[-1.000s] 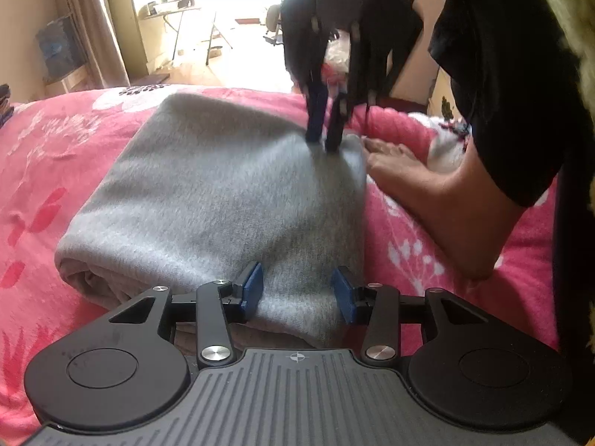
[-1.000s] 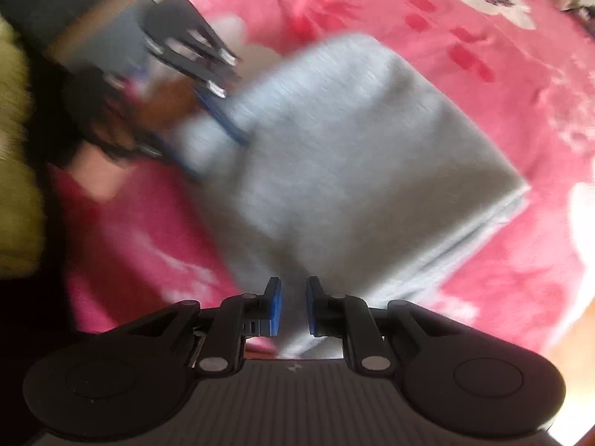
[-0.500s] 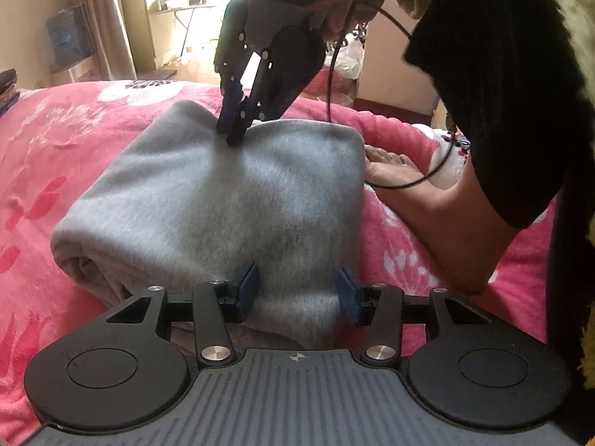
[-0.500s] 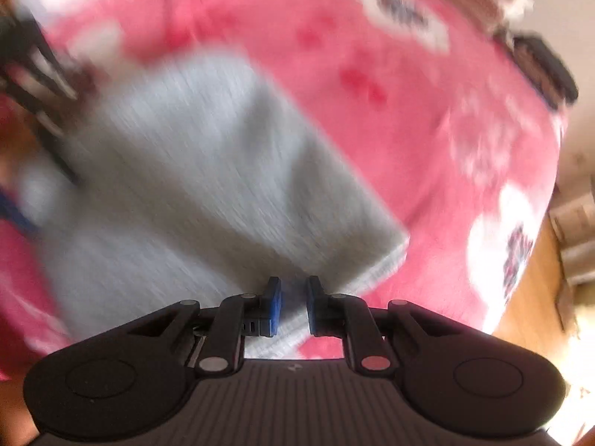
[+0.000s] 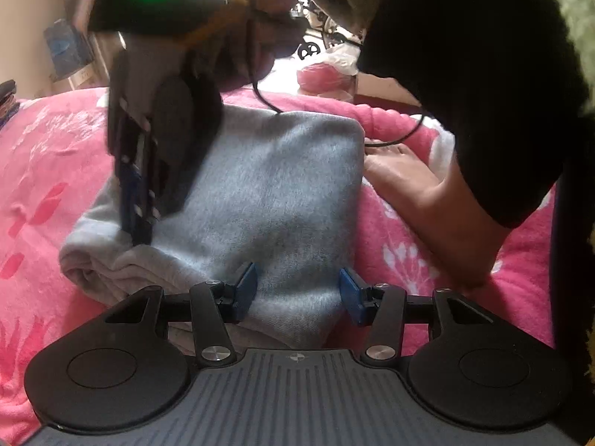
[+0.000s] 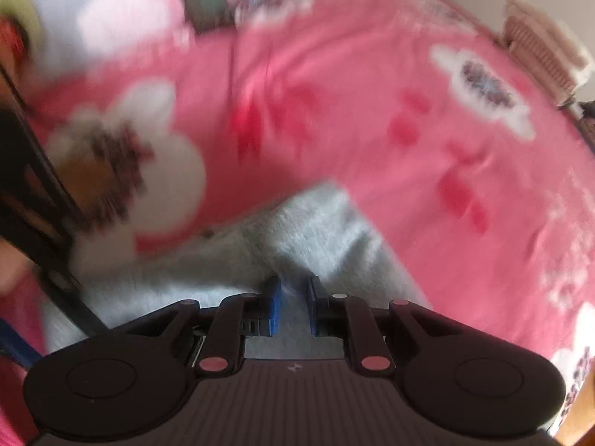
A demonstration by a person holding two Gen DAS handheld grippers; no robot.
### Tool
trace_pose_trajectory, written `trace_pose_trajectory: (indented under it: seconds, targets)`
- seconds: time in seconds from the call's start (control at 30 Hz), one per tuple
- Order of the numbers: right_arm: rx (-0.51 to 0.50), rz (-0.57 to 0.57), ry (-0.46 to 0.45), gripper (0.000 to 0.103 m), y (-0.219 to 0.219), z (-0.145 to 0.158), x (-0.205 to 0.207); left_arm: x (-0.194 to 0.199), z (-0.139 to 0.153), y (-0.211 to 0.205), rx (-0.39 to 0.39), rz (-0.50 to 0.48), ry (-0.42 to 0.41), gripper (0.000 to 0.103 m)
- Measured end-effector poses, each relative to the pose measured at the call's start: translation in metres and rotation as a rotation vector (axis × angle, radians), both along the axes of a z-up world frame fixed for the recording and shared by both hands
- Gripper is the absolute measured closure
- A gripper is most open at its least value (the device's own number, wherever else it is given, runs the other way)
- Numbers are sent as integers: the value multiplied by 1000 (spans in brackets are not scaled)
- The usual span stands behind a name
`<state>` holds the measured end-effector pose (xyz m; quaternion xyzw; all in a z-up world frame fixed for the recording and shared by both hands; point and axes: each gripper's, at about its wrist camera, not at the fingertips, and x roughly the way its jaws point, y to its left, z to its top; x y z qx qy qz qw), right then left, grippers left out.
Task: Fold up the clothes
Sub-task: 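Press the right gripper tips onto the folded sweatpants to flatten them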
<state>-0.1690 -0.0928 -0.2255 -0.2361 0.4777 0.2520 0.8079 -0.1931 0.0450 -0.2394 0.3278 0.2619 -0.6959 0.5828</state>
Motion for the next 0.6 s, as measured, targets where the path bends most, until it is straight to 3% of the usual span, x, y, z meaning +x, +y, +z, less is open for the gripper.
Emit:
trace_pose_trajectory:
  seconds: [0.13,0.2,0.33,0.5,0.6]
  targets:
    - [72,-26,-28,87,-2,30,8,-2,0,0,-7,-9,-1,52]
    - [101,-43,-33,87,2,30,19,-2,0,0,-8,-8,5,52]
    - [108,-101,-24,87,11,1,40,-2,-1,-2,-5,-1,-3,50]
    - [207,-180,-75,88,3,26,44,-5,0,-1,-8,-3,3,50]
    - [166,-209,-66,88,0,14,47,-3,0,-1,-8,-1,0,50]
